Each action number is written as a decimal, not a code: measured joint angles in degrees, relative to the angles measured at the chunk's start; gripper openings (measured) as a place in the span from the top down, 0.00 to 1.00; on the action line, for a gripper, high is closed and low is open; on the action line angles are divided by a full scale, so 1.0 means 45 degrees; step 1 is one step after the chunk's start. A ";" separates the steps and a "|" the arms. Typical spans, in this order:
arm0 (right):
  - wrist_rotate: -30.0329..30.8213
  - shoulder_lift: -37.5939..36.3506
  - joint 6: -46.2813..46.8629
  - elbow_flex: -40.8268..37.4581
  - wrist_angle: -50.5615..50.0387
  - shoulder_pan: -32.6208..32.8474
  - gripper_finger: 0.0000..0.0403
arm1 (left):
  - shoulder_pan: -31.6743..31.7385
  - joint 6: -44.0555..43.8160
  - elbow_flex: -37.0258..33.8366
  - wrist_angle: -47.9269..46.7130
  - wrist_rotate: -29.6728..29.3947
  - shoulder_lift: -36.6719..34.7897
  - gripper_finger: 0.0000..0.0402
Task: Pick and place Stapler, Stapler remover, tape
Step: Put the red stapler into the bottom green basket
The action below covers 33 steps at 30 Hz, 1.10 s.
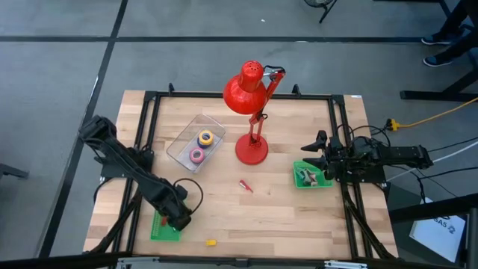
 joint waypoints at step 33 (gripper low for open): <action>-0.0002 -0.0001 -0.0004 -0.0005 0.0002 0.0002 0.42 | 0.6577 1.0548 0.4584 0.6161 -0.4694 0.1180 0.61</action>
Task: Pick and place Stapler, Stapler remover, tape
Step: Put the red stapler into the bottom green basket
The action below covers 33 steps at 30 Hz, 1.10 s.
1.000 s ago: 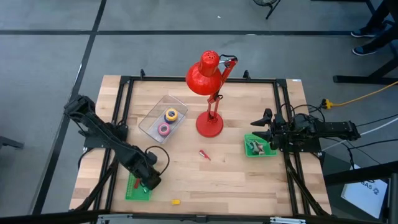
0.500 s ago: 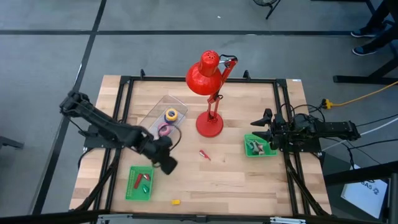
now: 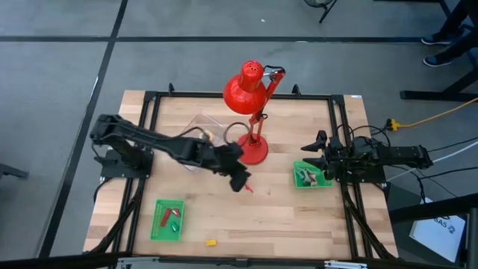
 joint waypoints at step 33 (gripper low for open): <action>0.0000 0.0002 0.0006 0.0000 -0.0002 -0.0004 0.42 | 0.0648 1.2943 0.1459 -0.1566 0.2302 0.4938 0.61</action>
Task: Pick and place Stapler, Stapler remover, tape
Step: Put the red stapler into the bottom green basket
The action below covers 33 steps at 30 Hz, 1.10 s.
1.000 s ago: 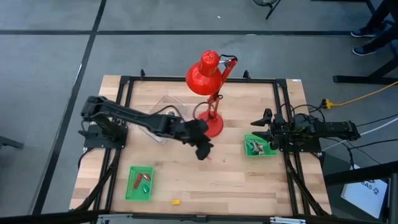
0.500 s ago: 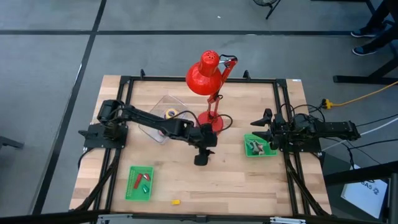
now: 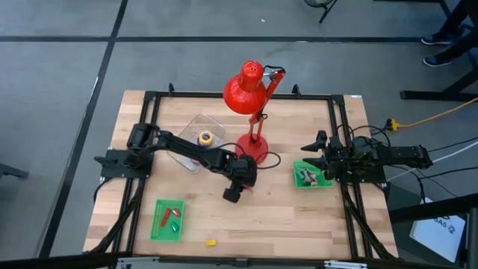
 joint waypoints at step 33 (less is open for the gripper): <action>0.0000 0.0002 -0.0001 0.0000 -0.0002 0.0001 0.42 | -0.1119 -0.6720 -0.0156 -0.1432 -0.0321 -0.0385 0.88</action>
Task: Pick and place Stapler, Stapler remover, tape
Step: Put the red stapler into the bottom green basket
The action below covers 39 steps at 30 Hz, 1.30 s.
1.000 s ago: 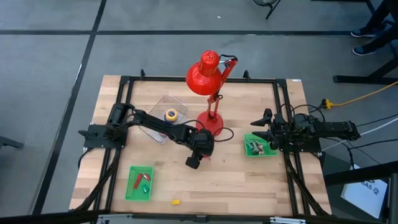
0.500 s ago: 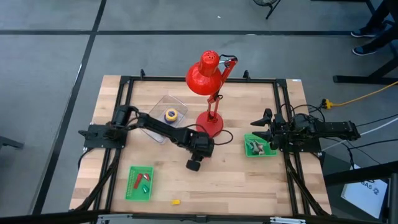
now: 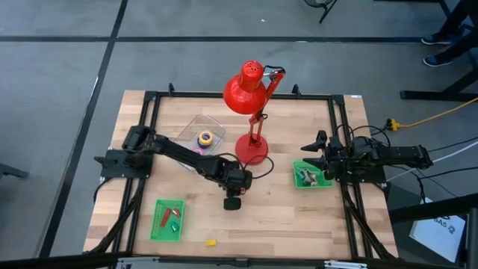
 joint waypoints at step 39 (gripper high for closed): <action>0.0002 -0.0003 0.0005 0.0000 0.0000 0.0001 0.42 | -0.5876 -1.4088 0.0028 -0.4930 -0.1273 -0.5506 0.88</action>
